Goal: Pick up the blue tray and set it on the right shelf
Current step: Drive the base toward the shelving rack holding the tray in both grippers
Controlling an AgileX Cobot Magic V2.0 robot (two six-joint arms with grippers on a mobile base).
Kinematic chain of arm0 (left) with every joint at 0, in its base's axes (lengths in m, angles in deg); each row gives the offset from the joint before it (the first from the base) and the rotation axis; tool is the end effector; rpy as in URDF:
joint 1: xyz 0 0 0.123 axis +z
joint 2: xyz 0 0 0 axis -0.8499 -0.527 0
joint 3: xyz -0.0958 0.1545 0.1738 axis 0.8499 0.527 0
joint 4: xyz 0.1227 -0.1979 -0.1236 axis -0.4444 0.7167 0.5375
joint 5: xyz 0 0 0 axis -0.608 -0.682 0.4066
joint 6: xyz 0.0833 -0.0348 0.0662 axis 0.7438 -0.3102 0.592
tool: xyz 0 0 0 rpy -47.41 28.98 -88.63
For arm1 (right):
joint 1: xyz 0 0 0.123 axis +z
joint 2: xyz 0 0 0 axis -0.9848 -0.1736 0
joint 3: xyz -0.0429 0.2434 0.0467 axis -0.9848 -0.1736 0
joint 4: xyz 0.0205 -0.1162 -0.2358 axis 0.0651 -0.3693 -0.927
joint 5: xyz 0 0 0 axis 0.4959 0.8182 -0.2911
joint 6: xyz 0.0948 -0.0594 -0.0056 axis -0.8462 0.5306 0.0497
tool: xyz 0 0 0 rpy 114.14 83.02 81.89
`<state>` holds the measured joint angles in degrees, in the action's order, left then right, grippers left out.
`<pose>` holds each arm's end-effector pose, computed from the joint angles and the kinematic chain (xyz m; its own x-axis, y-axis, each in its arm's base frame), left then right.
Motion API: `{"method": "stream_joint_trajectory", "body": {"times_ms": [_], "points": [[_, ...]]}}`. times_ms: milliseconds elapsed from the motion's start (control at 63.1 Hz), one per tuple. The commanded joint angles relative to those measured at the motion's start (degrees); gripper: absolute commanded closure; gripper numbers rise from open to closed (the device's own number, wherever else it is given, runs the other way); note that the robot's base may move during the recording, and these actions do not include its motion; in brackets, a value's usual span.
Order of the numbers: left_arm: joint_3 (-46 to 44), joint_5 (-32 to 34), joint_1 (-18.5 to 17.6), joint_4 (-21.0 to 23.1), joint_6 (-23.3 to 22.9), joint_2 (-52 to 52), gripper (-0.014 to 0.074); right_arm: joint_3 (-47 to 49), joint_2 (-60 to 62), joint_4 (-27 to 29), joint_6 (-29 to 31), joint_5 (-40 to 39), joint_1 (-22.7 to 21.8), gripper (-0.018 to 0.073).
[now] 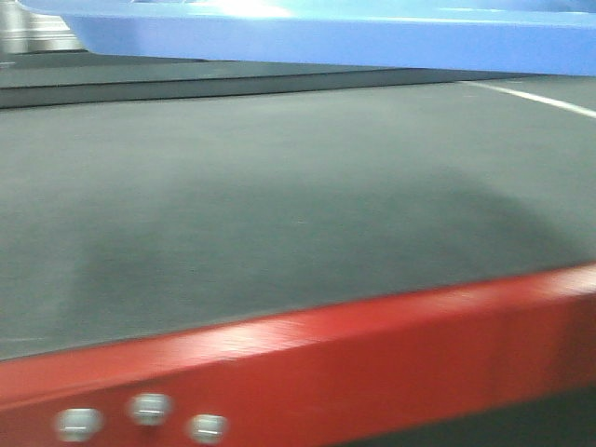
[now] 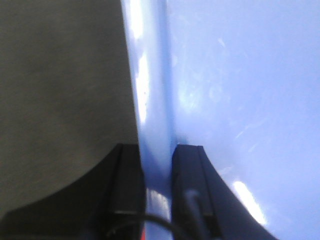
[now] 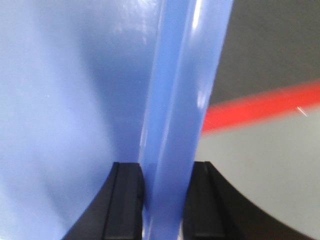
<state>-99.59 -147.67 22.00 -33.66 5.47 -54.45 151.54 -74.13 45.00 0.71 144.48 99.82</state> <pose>0.2842 -0.1970 0.3546 -0.8131 0.2603 -0.5206 0.3478 0.9345 -0.0759 0.2719 0.0864 0.3386 -0.8828 0.0566 -0.4663 0.0196 0.9963 0.0839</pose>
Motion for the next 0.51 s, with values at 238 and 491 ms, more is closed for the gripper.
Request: {"method": "stream_joint_trajectory", "body": {"times_ms": [238,491], "points": [[-1.3,-5.4,-1.0,2.6,2.6,2.5,0.0645,1.7,1.8,-1.3,1.7,-2.3,0.0,0.0537],[-1.3,-5.4,-1.0,2.6,2.6,2.5,0.0645,1.7,1.8,-1.3,1.7,-2.3,0.0,0.0537]]}}
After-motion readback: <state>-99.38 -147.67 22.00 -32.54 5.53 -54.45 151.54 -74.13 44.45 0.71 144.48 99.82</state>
